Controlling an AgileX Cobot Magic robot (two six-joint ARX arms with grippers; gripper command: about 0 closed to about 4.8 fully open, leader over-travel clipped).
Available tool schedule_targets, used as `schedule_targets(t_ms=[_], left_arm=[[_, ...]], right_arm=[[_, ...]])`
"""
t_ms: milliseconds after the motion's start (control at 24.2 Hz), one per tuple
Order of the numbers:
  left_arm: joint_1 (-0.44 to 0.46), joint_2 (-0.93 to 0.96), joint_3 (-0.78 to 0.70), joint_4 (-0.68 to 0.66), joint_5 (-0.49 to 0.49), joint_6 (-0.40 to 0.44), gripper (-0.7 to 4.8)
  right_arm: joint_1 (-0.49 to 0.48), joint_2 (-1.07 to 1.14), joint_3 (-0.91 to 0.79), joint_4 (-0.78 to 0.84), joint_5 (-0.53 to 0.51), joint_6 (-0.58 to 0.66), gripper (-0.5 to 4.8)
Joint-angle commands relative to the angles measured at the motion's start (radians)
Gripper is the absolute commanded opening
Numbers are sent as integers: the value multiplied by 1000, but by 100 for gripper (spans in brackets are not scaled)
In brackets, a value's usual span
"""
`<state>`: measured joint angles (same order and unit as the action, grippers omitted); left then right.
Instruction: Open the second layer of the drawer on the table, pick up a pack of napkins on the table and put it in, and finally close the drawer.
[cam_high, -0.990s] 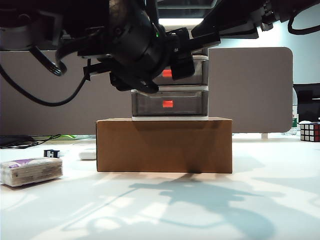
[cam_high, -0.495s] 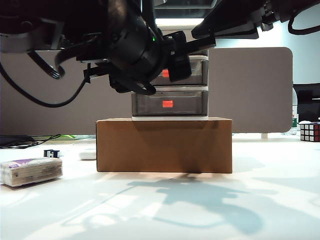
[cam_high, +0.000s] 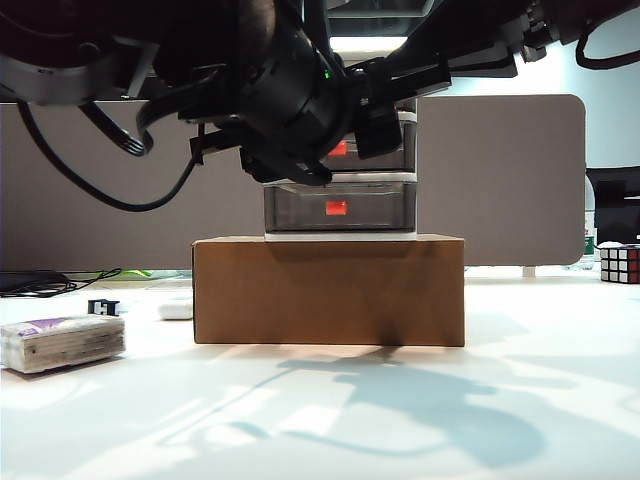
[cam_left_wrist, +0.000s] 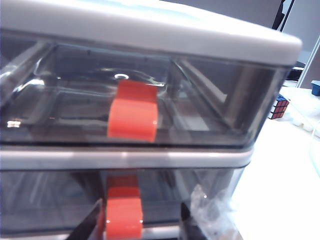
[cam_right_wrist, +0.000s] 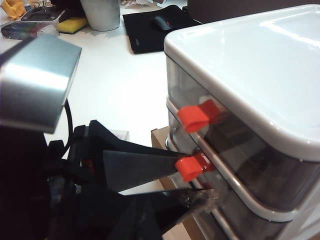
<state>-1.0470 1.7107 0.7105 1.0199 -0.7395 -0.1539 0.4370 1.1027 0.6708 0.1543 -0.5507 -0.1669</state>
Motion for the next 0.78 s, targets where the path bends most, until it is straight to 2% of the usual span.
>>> schedule_targets(t_ms=[41, 165, 289, 454, 784], left_arm=[[2, -2, 7, 6, -8, 11, 178], [2, -2, 7, 6, -9, 26, 172], [3, -2, 7, 6, -49, 27, 111], [3, -2, 7, 6, -49, 27, 111], [3, -2, 7, 6, -49, 27, 111]], right_arm=[[0, -3, 6, 14, -2, -2, -5], [0, -3, 6, 14, -2, -2, -5], [0, -3, 6, 15, 31, -3, -5], [0, -3, 6, 16, 86, -2, -5], [0, 5, 6, 99, 89, -2, -5]])
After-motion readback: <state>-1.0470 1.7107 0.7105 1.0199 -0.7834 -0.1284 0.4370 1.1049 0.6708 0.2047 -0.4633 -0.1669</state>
